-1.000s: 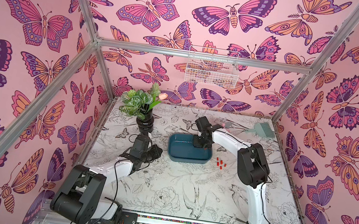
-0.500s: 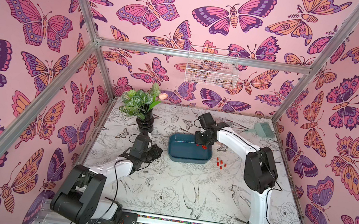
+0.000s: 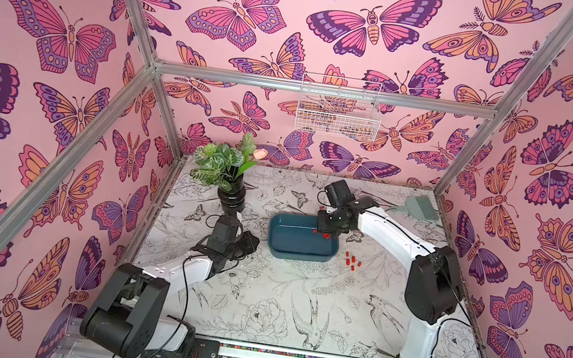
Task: Take the screw protection sleeves out of the storage box
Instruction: Pick up the screw protection sleeve from the storage box, then place the screw protection sleeve at the center of the board.
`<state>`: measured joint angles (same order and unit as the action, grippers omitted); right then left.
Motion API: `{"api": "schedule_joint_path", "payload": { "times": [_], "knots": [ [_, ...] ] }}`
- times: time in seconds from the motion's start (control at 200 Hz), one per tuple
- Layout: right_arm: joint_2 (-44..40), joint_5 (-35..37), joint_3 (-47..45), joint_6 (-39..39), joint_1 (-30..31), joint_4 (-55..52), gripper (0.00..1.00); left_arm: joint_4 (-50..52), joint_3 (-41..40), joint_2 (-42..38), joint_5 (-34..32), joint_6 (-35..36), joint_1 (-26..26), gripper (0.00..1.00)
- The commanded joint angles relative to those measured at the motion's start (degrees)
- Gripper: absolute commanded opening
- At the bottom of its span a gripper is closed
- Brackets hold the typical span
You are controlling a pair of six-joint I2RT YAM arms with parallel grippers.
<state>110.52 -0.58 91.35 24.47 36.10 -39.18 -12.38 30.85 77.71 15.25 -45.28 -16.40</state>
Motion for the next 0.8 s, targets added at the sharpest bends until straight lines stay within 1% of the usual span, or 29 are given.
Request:
{"api": "schedule_joint_path", "payload": {
  "times": [0.0,0.135,0.34,0.611,0.766,0.791],
  "knots": [
    [-3.76,0.09,-2.2,0.57,-0.21,-2.4,0.01,-0.71,-0.6,-0.25,0.39,0.19,0.55,0.17],
    [-8.01,1.8,-5.08,-0.37,-0.31,-4.12,0.01,-0.59,-0.53,-0.26,0.32,0.19,0.58,0.17],
    [-14.74,2.86,-10.34,-1.88,-2.11,-5.73,0.02,-0.52,-0.46,-0.11,0.38,0.22,0.53,0.18],
    [-19.57,2.79,-17.48,-2.77,-4.84,-5.56,0.02,-0.45,-0.44,-0.17,0.39,0.18,0.58,0.18],
    [-20.08,1.63,-22.06,-3.33,-7.44,-4.13,0.02,-0.34,-0.36,-0.1,0.37,0.19,0.58,0.17],
    [-21.79,1.44,-22.76,-3.46,-7.88,-3.76,0.02,-0.36,-0.35,0.08,0.4,0.19,0.56,0.18]
  ]
}}
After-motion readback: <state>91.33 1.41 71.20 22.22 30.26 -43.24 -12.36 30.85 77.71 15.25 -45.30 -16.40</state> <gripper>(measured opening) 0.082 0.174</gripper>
